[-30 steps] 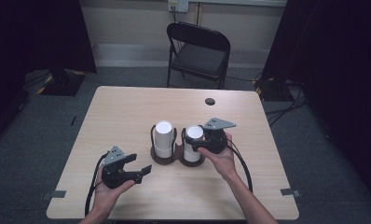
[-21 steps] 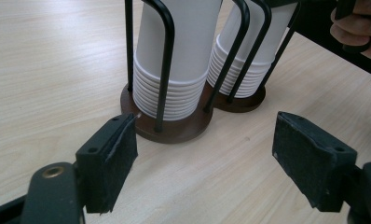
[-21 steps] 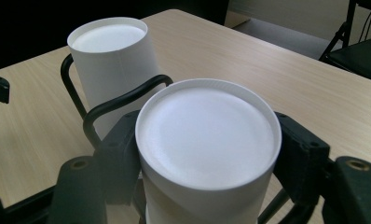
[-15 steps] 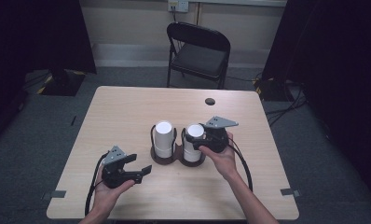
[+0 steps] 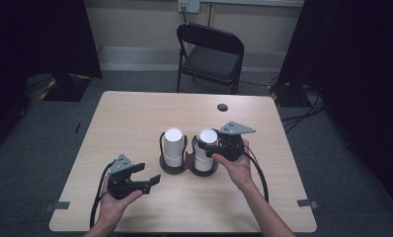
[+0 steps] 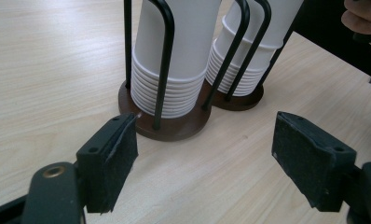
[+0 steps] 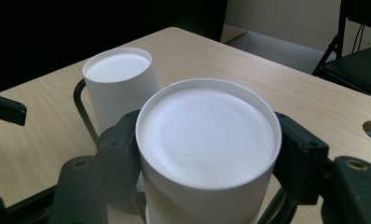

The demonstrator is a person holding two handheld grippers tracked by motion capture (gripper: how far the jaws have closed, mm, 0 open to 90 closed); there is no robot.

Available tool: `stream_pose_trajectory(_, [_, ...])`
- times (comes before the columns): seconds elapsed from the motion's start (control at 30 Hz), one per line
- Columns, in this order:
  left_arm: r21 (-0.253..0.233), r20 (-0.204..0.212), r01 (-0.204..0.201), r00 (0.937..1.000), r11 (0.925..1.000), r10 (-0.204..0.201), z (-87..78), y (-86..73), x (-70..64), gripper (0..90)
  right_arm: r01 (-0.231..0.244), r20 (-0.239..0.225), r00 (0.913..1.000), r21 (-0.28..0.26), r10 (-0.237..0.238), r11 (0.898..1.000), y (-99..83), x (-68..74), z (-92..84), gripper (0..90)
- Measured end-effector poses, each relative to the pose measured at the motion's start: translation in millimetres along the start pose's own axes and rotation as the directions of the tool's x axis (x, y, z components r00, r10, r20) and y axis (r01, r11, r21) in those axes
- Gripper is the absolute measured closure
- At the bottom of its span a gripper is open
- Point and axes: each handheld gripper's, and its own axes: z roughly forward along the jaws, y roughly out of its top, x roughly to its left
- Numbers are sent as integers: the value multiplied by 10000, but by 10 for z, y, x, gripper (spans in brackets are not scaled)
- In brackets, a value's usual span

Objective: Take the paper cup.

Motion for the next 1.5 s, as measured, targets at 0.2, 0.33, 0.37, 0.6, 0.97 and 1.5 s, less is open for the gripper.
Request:
stream_pose_trajectory(0.2, [-2,31,-3,10000,10000,3,0,1,0,224,-39,89,10000,-77,40,10000,21,2,-27,331])
stream_pose_trajectory(0.33, [-9,87,-8,10000,10000,8,6,-3,-2,239,-273,66,9996,-173,274,9995,38,-15,-44,331])
stream_pose_trajectory(0.37, [-22,121,-4,9999,10000,4,11,-5,-2,239,-282,38,9996,-211,283,9994,42,-21,-48,332])
stream_pose_trajectory(0.6, [-4,262,-33,9997,10000,33,8,-3,-5,239,-319,47,9995,-382,321,9988,81,-26,-89,332])
stream_pose_trajectory(0.97, [16,285,36,9996,10000,-36,13,-7,-1,240,-395,-2,9992,-673,396,9969,135,-13,-153,333])
stream_pose_trajectory(1.5, [11,306,54,9995,10000,-55,18,-7,-7,240,-85,170,9998,-855,100,9963,184,47,-184,333])
